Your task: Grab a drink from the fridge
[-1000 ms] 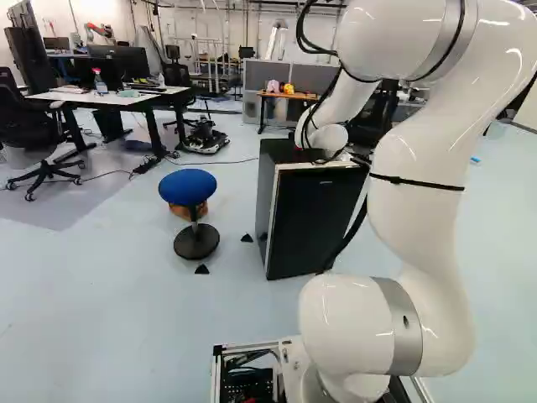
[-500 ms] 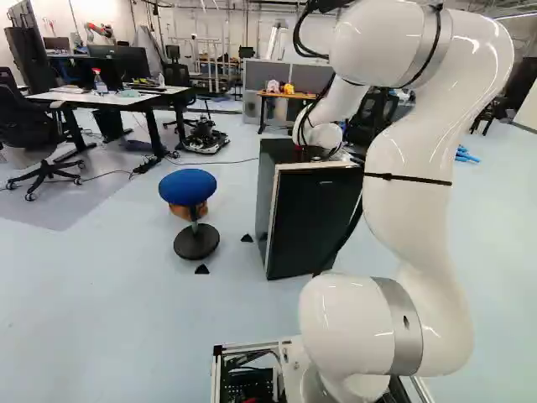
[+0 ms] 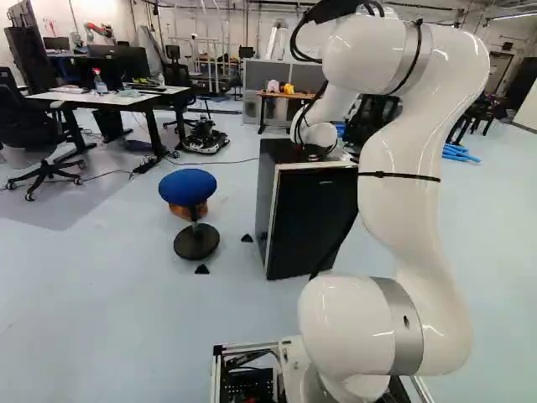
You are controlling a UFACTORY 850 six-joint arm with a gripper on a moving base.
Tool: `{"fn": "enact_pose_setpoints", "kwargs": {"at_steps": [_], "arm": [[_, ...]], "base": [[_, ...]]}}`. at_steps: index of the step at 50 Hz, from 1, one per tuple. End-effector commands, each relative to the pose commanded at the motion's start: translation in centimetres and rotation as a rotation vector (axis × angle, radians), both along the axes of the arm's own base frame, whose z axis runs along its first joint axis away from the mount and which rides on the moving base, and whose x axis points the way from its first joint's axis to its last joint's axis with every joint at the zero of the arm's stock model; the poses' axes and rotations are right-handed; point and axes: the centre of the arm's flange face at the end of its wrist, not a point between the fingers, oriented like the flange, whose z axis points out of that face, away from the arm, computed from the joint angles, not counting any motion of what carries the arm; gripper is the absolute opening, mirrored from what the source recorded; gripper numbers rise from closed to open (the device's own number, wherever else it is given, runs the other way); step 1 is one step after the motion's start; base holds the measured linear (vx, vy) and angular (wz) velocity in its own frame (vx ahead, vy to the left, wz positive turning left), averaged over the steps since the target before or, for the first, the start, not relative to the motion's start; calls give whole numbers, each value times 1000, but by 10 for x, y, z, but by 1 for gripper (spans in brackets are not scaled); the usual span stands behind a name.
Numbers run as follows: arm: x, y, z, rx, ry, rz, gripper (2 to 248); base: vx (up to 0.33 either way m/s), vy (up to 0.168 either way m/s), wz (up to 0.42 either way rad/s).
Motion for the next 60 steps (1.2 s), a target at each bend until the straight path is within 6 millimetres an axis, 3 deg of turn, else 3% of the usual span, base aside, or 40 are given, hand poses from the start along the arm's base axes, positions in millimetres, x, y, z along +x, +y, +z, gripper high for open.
{"fn": "enact_pose_setpoints", "kwargs": {"at_steps": [15, 52, 60], "arm": [[16, 0, -7, -1, -5, 5, 247], [29, 0, -52, 8, 47, 7, 247], [31, 0, -51, 6, 34, 7, 247]], "base": [[0, 0, 0], [0, 0, 0], [0, 0, 0]]}}
